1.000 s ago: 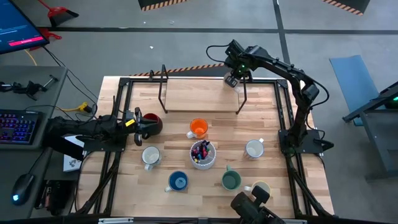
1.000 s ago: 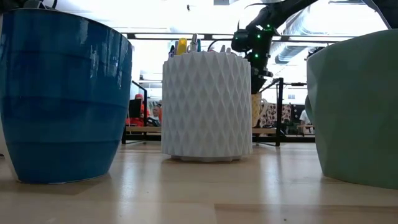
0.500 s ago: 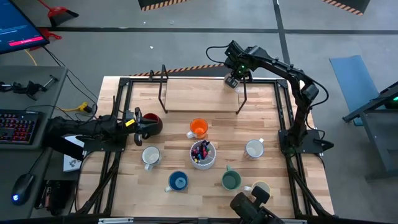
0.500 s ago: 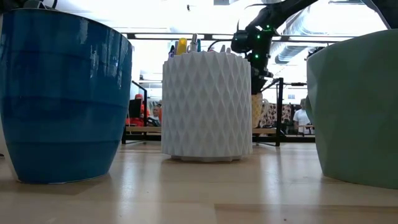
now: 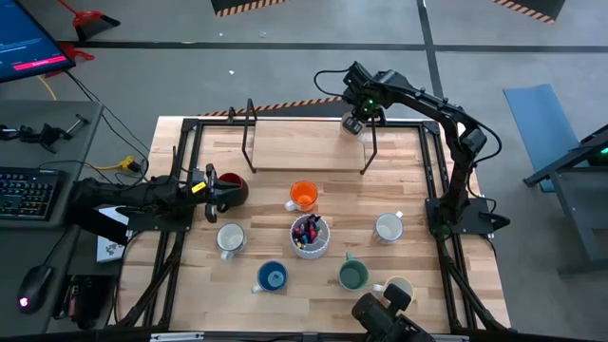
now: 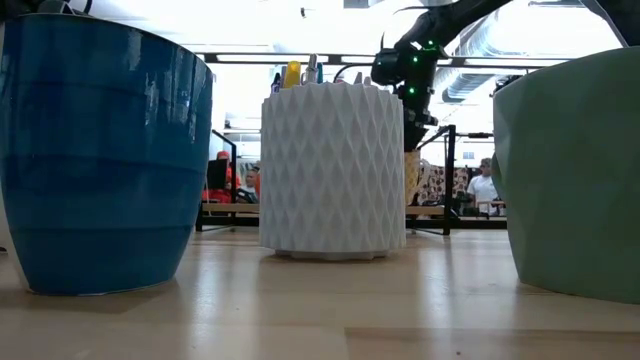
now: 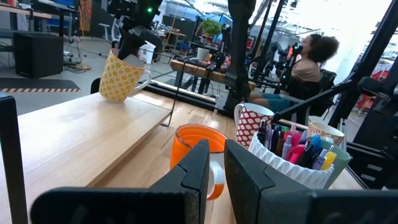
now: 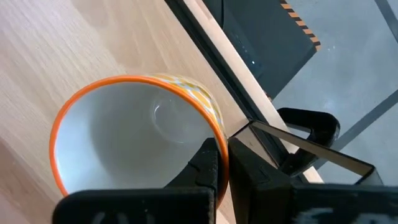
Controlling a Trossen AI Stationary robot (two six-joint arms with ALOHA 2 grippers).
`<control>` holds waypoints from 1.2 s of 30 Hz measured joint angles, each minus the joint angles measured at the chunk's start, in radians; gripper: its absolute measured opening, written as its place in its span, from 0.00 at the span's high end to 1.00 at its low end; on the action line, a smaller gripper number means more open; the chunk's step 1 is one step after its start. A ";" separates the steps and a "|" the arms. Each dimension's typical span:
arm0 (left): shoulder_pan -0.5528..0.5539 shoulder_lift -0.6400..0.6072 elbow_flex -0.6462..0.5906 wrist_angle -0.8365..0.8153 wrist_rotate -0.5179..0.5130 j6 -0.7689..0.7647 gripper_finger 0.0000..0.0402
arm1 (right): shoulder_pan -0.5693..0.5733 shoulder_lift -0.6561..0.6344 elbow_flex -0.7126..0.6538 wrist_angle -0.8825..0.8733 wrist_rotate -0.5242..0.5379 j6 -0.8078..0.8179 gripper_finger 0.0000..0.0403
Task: Place coffee mugs
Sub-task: Put the yellow pattern mug on the shelf
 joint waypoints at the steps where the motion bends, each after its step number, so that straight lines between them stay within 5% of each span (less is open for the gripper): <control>1: 0.000 0.000 0.000 0.000 0.000 0.000 0.90 | 0.000 0.000 0.000 0.000 0.001 0.000 1.00; 11: 0.000 0.000 0.000 0.000 0.000 0.000 0.90 | 0.000 0.000 0.000 0.000 0.025 -0.005 0.99; 25: 0.000 0.000 0.000 0.000 0.006 0.000 0.90 | -0.001 0.000 0.002 0.045 0.036 -0.007 0.76; 36: 0.000 0.000 0.000 -0.001 0.019 -0.001 0.90 | -0.001 0.000 0.002 0.061 0.062 -0.027 0.75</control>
